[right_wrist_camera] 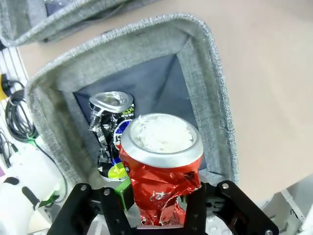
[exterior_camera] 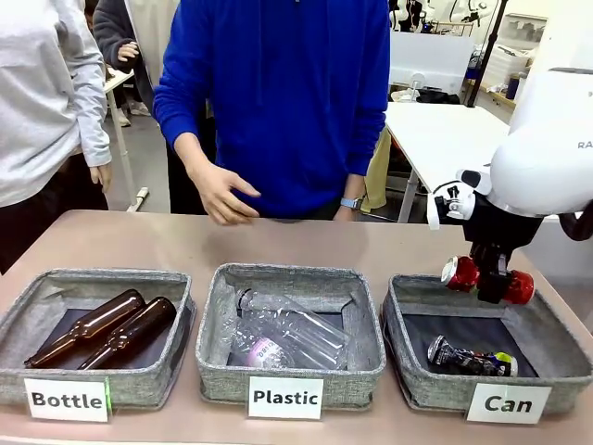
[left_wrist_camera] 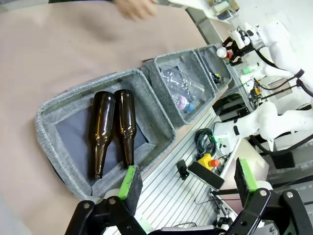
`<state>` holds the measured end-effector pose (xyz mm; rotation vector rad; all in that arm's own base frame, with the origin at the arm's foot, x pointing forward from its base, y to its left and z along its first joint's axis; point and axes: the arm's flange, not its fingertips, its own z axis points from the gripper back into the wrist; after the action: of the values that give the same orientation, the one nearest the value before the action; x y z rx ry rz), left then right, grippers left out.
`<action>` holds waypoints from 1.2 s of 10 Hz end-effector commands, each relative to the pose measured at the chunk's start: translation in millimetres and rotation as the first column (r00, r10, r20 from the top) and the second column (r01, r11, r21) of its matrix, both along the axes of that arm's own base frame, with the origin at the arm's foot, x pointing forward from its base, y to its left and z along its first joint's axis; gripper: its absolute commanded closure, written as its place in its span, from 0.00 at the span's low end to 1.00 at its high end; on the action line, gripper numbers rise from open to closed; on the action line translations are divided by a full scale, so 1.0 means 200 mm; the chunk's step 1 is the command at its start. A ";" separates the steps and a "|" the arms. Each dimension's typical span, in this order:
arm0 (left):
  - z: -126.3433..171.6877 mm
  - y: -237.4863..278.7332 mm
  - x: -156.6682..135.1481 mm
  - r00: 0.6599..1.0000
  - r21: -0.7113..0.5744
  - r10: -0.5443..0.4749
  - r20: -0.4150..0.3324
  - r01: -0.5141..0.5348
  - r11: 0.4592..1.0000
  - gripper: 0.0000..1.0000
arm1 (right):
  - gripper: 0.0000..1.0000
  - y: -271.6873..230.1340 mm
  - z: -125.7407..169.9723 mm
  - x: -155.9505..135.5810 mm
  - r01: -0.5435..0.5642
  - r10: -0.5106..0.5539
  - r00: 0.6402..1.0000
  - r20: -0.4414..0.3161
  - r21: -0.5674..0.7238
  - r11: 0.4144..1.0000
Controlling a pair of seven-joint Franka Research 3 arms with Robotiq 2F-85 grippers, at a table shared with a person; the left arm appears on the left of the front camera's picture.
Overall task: Sort the can waste into the basket.
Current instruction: Pick up the can waste from the table and place it in the right Fabric basket.
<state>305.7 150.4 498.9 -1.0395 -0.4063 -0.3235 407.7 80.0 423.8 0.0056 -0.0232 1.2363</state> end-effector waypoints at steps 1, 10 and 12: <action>-0.01 0.00 -0.01 1.000 0.003 -0.004 0.010 0.004 1.000 0.02 | 0.13 0.01 0.01 0.03 -0.004 0.004 0.999 -0.032 0.021 1.000; -0.01 0.00 -0.01 1.000 0.003 -0.004 0.010 0.004 1.000 0.02 | 0.00 -0.16 0.15 -0.07 0.669 -0.312 0.739 -0.597 0.594 0.446; -0.01 0.00 -0.01 1.000 0.003 -0.004 0.010 0.004 1.000 0.02 | 0.00 -0.40 0.13 -0.21 0.765 -0.073 0.604 -0.794 0.603 -0.225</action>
<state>305.6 150.5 499.0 -1.0394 -0.4068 -0.3232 376.9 24.3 456.6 0.8157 0.0142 0.8214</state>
